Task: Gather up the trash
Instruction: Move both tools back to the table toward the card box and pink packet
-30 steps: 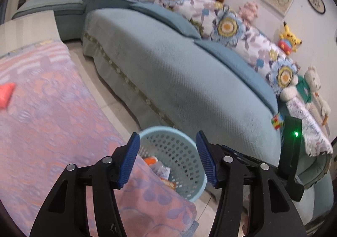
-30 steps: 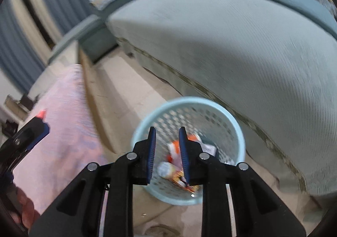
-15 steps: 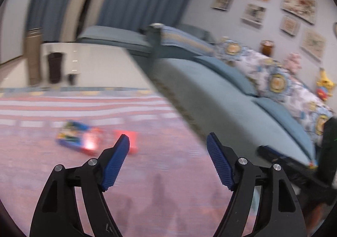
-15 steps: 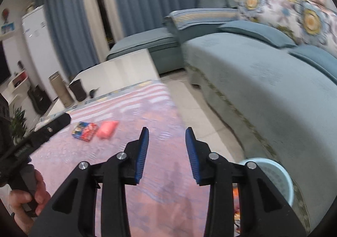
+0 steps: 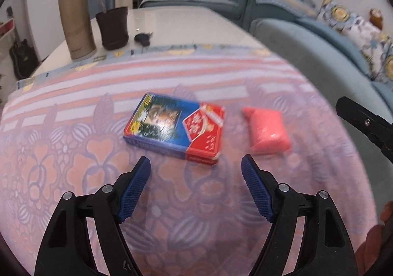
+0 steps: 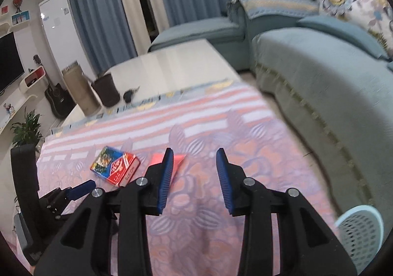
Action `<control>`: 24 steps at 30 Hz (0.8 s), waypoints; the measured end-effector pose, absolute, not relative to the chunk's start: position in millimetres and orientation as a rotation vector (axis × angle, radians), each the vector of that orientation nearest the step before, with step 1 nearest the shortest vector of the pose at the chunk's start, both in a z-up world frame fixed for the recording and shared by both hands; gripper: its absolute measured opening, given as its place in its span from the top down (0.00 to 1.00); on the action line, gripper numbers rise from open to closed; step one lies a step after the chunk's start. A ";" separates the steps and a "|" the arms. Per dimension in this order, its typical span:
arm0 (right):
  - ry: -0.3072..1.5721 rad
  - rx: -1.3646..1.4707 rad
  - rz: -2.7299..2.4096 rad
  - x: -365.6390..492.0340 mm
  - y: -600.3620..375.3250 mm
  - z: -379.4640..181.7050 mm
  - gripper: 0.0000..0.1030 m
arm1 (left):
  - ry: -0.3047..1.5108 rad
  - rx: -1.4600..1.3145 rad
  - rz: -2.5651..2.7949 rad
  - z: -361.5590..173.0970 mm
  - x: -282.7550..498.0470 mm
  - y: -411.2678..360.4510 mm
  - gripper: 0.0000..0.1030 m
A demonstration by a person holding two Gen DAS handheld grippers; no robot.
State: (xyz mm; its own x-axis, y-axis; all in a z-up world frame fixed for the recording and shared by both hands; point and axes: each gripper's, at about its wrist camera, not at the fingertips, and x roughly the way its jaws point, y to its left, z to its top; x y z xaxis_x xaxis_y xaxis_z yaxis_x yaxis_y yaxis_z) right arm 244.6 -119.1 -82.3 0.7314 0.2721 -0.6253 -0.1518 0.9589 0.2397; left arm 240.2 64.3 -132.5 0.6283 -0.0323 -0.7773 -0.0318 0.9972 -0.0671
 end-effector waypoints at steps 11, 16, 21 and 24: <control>0.762 0.127 0.289 246.3 -102.9 -103.8 0.59 | 0.878 -0.221 0.068 -132.2 229.2 122.1 0.33; 0.749 0.063 0.289 240.8 -90.9 -102.7 0.52 | 0.857 -0.260 0.193 -127.5 224.0 171.0 0.36; 0.741 0.028 0.278 240.3 -83.4 -102.4 0.52 | 0.791 -0.385 0.027 -113.8 230.1 171.0 0.15; 0.742 -0.003 0.273 240.3 -78.1 -102.9 0.52 | 0.849 -0.438 0.013 -123.1 253.1 154.0 0.13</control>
State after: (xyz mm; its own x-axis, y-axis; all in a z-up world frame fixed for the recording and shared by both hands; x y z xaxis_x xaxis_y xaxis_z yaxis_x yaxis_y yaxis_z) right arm 240.3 -78.1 -102.9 0.7035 0.2447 -0.6673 -0.2470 0.9645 0.0933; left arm 253.1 154.0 -123.1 0.6664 -0.1605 -0.7281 -0.1835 0.9112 -0.3689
